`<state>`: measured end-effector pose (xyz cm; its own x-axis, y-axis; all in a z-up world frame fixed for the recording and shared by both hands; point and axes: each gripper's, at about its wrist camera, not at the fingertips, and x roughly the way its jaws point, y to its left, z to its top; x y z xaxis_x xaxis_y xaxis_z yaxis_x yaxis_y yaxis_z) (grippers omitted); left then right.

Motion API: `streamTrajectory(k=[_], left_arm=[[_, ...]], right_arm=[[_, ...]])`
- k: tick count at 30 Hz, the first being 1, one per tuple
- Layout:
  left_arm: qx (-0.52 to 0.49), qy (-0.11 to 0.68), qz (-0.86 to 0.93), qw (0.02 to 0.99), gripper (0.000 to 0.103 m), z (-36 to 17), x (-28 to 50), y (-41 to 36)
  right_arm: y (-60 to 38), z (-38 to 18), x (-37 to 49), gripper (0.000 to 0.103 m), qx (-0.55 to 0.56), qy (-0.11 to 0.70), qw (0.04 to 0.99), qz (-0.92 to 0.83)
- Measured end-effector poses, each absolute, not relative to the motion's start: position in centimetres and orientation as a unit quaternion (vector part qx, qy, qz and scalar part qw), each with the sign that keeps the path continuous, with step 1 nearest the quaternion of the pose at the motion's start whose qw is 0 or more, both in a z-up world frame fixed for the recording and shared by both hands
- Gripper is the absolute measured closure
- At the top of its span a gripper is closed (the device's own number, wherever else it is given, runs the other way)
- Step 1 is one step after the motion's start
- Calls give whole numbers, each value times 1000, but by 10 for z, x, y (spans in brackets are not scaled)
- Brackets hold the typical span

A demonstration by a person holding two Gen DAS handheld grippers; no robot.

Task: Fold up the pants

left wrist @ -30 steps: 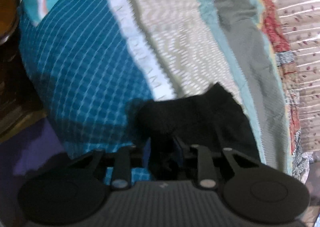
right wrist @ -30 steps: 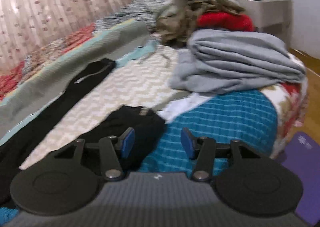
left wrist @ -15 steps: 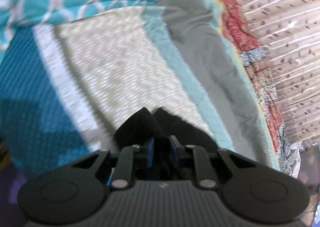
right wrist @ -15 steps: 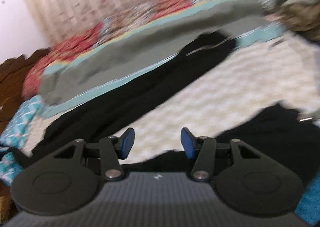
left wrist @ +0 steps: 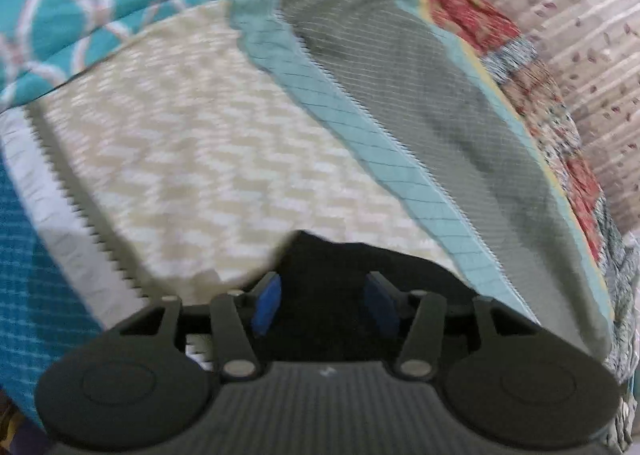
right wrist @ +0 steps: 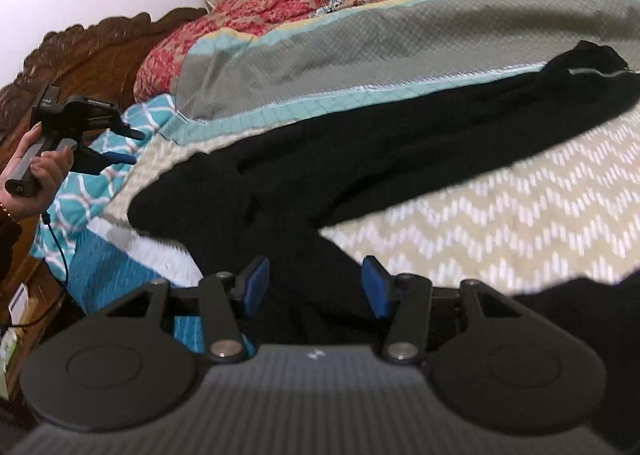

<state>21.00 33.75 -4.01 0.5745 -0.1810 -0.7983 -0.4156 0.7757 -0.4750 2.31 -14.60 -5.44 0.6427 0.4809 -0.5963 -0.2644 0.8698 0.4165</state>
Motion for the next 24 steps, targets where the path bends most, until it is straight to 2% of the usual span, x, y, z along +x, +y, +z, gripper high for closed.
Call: streamTrajectory(k=[3, 5, 8, 9, 11, 20, 24], left_arm=[[-337, 454, 76, 821, 39, -50, 195, 358], [-335, 457, 83, 820, 25, -56, 193, 368], [-329, 455, 69, 825, 17, -63, 198, 370], [-328, 459, 67, 823, 18, -66, 199, 368], [-325, 464, 49, 822, 28, -70, 199, 359], [-247, 436, 1, 865, 49, -45, 190, 328], [-211, 458, -16, 863, 52, -49, 197, 318]], right_arm=[[-155, -58, 12, 49, 151, 373, 895, 191], [-166, -62, 8, 49, 164, 376, 896, 169], [-182, -65, 7, 49, 193, 377, 895, 138], [-186, -66, 6, 49, 200, 377, 895, 131], [-189, -65, 5, 49, 206, 374, 897, 116], [-182, -61, -2, 49, 193, 371, 900, 122], [-177, -64, -3, 49, 191, 376, 898, 122]])
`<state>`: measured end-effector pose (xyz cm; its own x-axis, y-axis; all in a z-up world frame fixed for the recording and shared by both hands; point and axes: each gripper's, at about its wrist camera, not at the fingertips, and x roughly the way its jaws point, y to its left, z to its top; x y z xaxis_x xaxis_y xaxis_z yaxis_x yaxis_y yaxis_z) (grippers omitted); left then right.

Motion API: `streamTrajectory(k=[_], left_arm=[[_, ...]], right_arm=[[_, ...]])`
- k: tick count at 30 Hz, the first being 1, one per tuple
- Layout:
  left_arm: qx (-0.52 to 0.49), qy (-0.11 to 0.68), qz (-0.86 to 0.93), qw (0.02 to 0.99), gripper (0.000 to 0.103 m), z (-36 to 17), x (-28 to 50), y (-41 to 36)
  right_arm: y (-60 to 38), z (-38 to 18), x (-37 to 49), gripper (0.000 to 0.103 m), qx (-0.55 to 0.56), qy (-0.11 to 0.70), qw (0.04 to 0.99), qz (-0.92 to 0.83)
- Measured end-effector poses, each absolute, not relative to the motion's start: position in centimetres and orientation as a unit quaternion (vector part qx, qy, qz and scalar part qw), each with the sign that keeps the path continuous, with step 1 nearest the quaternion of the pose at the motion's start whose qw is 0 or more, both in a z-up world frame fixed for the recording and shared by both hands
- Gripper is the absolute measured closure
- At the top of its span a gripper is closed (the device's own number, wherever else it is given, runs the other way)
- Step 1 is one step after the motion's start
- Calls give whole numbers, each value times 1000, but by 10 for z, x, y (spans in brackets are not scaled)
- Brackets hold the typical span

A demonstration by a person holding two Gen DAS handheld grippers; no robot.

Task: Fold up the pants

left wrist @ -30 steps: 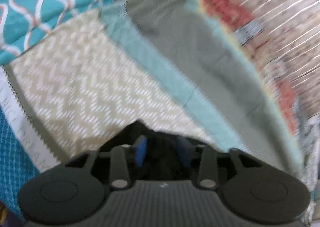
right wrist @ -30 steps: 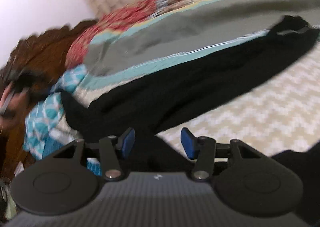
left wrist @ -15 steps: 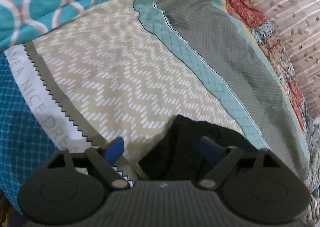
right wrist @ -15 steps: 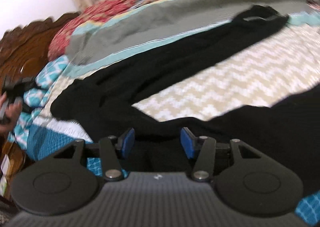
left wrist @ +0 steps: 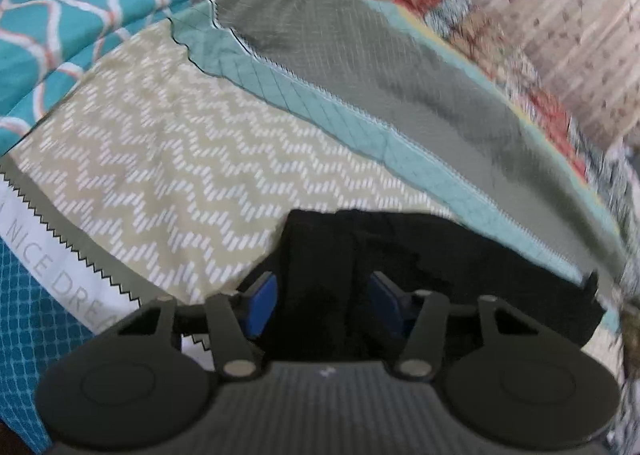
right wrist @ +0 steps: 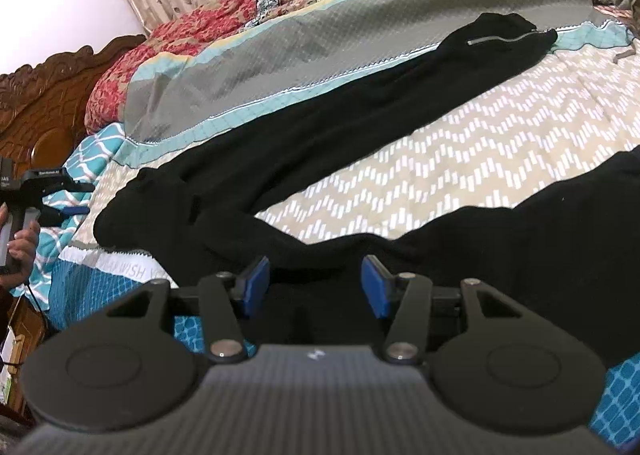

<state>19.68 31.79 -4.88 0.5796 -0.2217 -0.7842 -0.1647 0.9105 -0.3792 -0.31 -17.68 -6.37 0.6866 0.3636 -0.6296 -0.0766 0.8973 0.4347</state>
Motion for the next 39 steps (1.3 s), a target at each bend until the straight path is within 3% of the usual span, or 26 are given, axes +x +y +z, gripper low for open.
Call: streamTrajectory(k=[3, 5, 8, 12, 13, 14, 16, 18, 19, 30, 39], left_arm=[[-200, 476, -21, 856, 55, -64, 203, 315], [-215, 487, -30, 846, 71, -73, 204, 317], [-236, 480, -64, 843, 78, -72, 196, 310], [-228, 466, -84, 851, 75, -64, 187, 298], [-220, 468, -78, 852, 69, -66, 189, 295], [-213, 473, -68, 852, 57, -69, 192, 293], [-214, 481, -53, 848, 54, -78, 197, 292], [-215, 488, -47, 845, 87, -84, 198, 293], [-223, 491, -54, 841, 97, -85, 196, 293], [-299, 423, -103, 850, 97, -22, 76, 322], [-376, 467, -32, 800, 95, -94, 41, 366]], right_arm=[[-175, -62, -2, 49, 190, 376, 899, 120], [-174, -60, -3, 49, 188, 373, 901, 120], [-174, -59, -4, 49, 180, 372, 903, 114], [-178, -62, -3, 49, 186, 374, 903, 101], [-179, -63, -2, 49, 190, 375, 902, 97], [-180, -63, -2, 49, 193, 376, 901, 96], [-179, -63, -3, 49, 194, 375, 901, 96], [-177, -62, -5, 49, 189, 373, 903, 98], [-176, -61, -6, 49, 187, 372, 904, 99], [-199, -55, -16, 49, 191, 354, 914, 58], [-309, -45, -59, 50, 218, 301, 916, -149]])
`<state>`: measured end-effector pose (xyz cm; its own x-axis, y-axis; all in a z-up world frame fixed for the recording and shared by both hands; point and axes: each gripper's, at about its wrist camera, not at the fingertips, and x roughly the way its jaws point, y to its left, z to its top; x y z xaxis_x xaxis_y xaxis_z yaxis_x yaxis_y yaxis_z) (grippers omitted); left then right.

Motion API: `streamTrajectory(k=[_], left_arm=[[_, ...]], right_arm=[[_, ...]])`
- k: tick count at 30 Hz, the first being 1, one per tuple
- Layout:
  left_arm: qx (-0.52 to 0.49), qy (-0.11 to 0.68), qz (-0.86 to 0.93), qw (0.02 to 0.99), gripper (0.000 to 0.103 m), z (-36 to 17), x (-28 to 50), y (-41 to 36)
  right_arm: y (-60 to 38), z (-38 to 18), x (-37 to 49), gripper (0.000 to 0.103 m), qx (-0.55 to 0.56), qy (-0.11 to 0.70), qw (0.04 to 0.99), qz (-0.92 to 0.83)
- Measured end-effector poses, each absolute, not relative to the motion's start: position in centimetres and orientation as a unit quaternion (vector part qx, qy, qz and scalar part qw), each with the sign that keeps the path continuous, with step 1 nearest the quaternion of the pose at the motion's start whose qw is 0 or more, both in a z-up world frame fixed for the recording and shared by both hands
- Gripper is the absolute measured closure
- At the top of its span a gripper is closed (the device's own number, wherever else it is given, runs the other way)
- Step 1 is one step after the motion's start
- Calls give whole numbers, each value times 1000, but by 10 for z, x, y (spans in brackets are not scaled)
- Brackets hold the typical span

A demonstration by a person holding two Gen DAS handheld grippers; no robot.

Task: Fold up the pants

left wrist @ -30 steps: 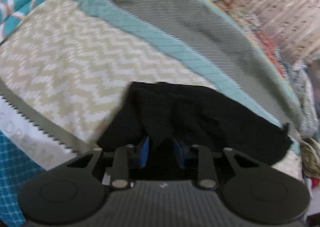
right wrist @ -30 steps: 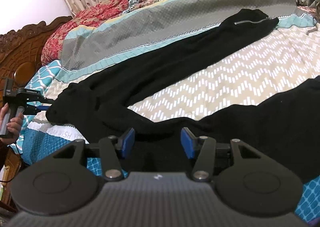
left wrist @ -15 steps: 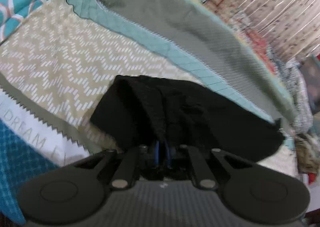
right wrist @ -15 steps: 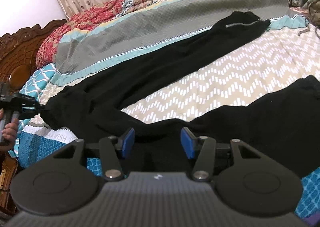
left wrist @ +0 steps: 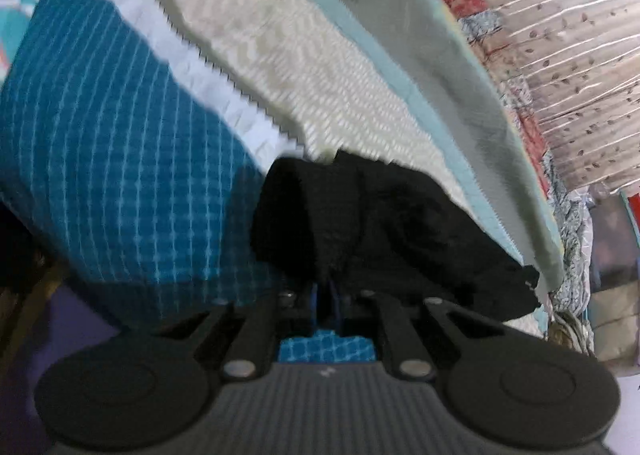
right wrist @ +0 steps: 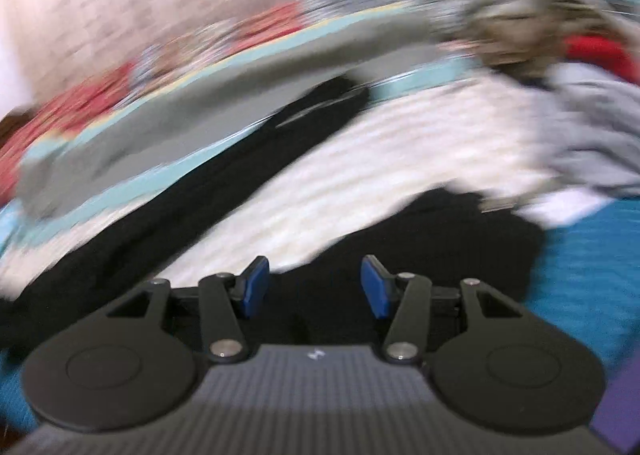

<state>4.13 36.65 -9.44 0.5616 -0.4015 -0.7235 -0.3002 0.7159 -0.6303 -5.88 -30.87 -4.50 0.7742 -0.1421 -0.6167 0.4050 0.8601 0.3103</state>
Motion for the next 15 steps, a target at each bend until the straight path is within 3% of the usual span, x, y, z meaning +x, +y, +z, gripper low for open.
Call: streamTrajectory(k=[3, 5, 6, 7, 9, 10, 11, 15], left_arm=[[-362, 465, -35, 807, 89, -91, 53, 355], [-350, 457, -35, 817, 49, -85, 62, 350], [-346, 448, -31, 824, 47, -80, 66, 348], [-339, 443, -28, 830, 49, -77, 70, 345], [-327, 445, -26, 833, 67, -72, 79, 338], [-318, 448, -28, 835, 87, -70, 84, 334], [-310, 454, -24, 835, 96, -68, 85, 330], [-291, 452, -7, 843, 97, -57, 81, 324]], right_arm=[[-360, -42, -84, 49, 261, 282, 894, -230], [-381, -43, -96, 49, 282, 273, 884, -252], [-388, -44, -100, 49, 288, 270, 882, -257], [-391, -45, -101, 49, 288, 271, 882, -257], [-396, -49, -97, 49, 278, 279, 884, -252], [-398, -53, -95, 49, 274, 283, 884, -253], [-400, -56, -92, 49, 274, 288, 882, -254], [-400, -67, -69, 49, 261, 313, 882, -236]])
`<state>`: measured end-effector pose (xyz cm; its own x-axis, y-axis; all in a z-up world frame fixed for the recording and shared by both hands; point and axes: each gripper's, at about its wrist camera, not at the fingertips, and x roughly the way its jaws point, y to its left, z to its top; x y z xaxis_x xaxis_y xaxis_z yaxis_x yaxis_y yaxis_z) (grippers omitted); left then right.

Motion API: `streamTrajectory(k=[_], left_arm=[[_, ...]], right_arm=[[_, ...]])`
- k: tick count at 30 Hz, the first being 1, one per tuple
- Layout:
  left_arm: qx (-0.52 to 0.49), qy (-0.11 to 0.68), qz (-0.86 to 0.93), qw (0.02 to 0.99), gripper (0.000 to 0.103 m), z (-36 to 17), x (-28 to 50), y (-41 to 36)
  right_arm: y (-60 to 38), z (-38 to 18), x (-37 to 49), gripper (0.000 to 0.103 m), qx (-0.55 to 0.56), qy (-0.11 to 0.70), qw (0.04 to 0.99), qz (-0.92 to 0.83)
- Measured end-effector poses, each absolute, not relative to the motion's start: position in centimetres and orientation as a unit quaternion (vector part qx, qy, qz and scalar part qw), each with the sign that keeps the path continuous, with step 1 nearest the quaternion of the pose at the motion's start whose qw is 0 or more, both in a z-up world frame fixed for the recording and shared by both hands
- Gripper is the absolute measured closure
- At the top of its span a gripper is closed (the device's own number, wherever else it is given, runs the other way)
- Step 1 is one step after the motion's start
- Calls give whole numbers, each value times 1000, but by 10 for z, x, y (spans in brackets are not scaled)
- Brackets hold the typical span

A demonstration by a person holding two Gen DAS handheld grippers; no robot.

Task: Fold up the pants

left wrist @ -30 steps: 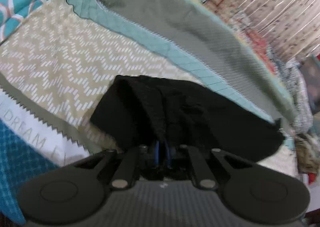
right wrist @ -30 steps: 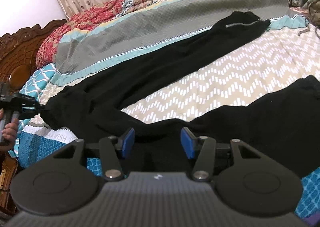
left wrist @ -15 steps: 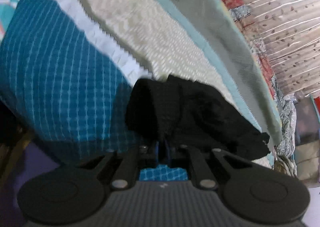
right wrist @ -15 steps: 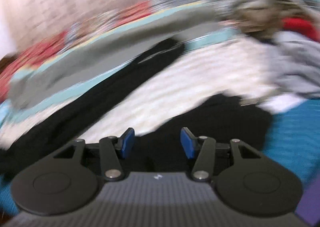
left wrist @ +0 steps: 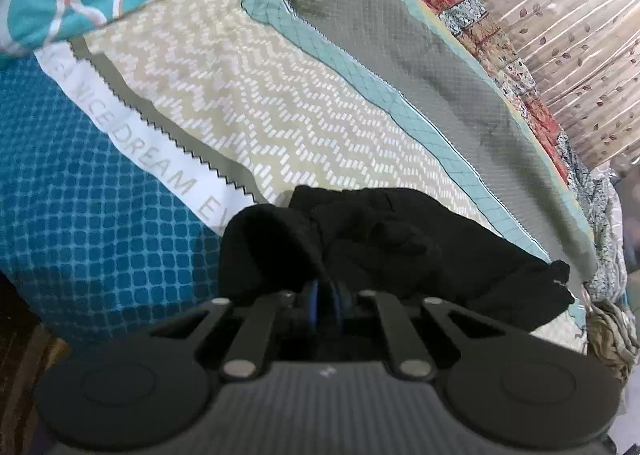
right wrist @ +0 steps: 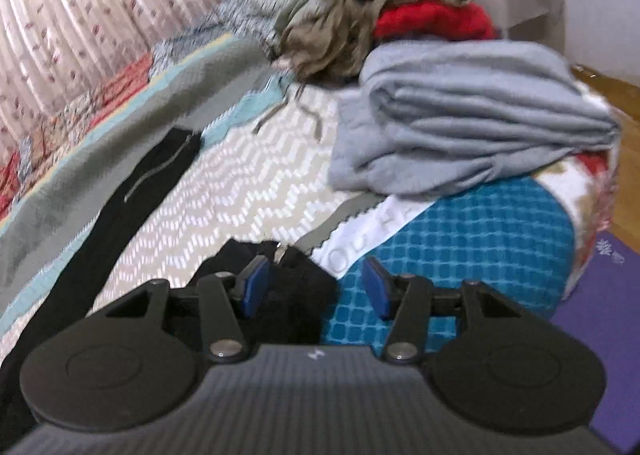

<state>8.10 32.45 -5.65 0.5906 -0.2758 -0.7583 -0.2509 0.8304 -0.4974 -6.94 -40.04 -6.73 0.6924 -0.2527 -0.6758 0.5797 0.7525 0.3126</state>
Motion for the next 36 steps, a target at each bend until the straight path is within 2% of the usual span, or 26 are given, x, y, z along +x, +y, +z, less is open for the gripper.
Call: streamTrajectory(k=[5, 11, 12, 13, 14, 15, 18, 21, 24, 27, 31, 33, 36], left_arm=[[-302, 426, -8, 853, 97, -29, 67, 336], [-313, 428, 5, 848, 97, -26, 65, 340], [-311, 431, 9, 847, 97, -28, 64, 340], [-312, 434, 14, 845, 97, -31, 64, 340], [-313, 438, 18, 842, 97, -35, 65, 340], [-316, 441, 22, 840, 97, -37, 66, 342], [-324, 440, 29, 837, 97, -36, 75, 346], [-326, 425, 26, 844, 97, -14, 99, 349], [-326, 405, 10, 854, 97, 22, 134, 345], [-321, 375, -16, 869, 97, 71, 170, 334], [-332, 302, -67, 891, 97, 128, 174, 327], [-332, 283, -79, 896, 97, 129, 160, 329], [-333, 312, -75, 887, 97, 89, 135, 336]], right_arm=[[-391, -65, -31, 49, 161, 346, 908, -171], [-408, -90, 5, 49, 175, 439, 874, -111], [-406, -91, 2, 52, 162, 444, 875, -106], [-402, -89, -2, 57, 147, 446, 877, -100], [-395, -86, -7, 83, 132, 449, 879, -89], [-389, -81, -12, 95, 122, 450, 882, -70], [-375, -61, -25, 96, 101, 430, 895, -59], [-396, -27, -25, 96, 180, 377, 905, -76], [-424, 20, -10, 96, 260, 309, 910, -91], [-443, 71, 6, 96, 295, 241, 917, -122], [-467, 127, 1, 96, 336, 159, 916, -155], [-470, 135, -10, 96, 333, 145, 918, -160], [-469, 115, -30, 96, 319, 161, 919, -168]])
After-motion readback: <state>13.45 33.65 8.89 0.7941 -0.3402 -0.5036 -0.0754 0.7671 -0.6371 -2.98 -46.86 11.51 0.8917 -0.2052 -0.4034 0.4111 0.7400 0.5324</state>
